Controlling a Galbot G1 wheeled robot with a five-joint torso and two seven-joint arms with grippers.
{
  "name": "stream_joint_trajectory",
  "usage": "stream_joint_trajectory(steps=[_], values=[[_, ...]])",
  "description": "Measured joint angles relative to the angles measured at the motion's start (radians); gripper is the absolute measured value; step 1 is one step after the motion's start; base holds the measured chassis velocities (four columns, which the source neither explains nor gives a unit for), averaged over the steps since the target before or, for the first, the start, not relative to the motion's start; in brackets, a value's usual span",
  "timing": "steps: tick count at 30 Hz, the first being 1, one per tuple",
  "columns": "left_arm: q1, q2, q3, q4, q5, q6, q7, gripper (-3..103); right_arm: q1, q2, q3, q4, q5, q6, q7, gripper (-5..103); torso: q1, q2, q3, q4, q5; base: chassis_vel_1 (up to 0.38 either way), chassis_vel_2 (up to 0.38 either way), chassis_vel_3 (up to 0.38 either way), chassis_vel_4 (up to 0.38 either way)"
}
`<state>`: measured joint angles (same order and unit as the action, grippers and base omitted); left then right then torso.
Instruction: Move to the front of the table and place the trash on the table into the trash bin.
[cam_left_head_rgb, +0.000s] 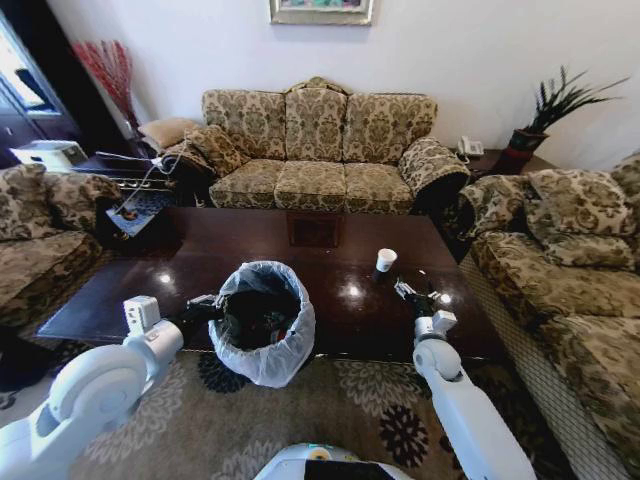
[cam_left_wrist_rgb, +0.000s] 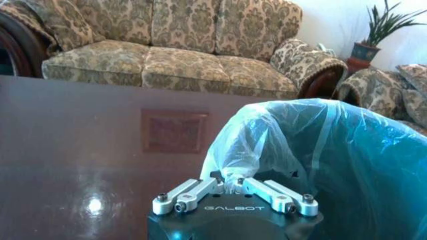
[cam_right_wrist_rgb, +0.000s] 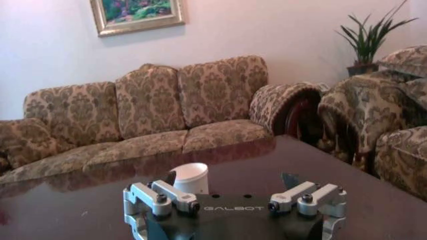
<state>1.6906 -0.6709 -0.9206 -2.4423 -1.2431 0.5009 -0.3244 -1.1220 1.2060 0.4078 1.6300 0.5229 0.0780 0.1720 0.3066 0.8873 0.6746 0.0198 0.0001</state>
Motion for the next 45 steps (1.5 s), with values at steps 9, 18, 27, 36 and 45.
stream_joint_trajectory(steps=[9, 18, 27, 36, 45], values=[[0.009, -0.019, 0.002, -0.006, 0.016, 0.0, 0.008, 3, 0.02, 0.008, -0.017, -0.038, 0.001, -0.011, -0.004, 100, 0.0, 0.0, 0.0, 0.0008, -0.0002, 0.003, 0.057, 0.022, -0.034], [0.011, -0.024, 0.002, -0.008, 0.021, -0.001, 0.013, 3, 0.027, 0.016, -0.045, -0.047, -0.012, -0.007, 0.003, 100, 0.0, 0.0, 0.0, 0.0007, 0.0002, -0.146, 0.131, 0.149, -0.131], [0.016, -0.025, -0.003, -0.013, 0.022, -0.013, 0.013, 3, 0.053, 0.031, -0.072, -0.095, -0.076, 0.017, -0.024, 100, 0.002, 0.0, 0.001, 0.0006, -0.0001, -0.175, 0.211, 0.176, -0.185], [0.025, -0.037, -0.008, -0.019, 0.025, -0.013, 0.013, 3, 0.102, 0.057, -0.08, -0.158, -0.106, -0.049, 0.042, 100, -0.002, 0.001, -0.001, 0.0008, -0.0003, -0.011, 0.015, -0.004, 0.006], [0.026, -0.04, -0.008, -0.021, 0.026, -0.013, 0.013, 3, 0.135, 0.057, -0.089, -0.215, -0.035, -0.088, 0.014, 84, 0.001, 0.0, 0.0, 0.0005, 0.0, 0.014, -0.01, -0.01, 0.011]])
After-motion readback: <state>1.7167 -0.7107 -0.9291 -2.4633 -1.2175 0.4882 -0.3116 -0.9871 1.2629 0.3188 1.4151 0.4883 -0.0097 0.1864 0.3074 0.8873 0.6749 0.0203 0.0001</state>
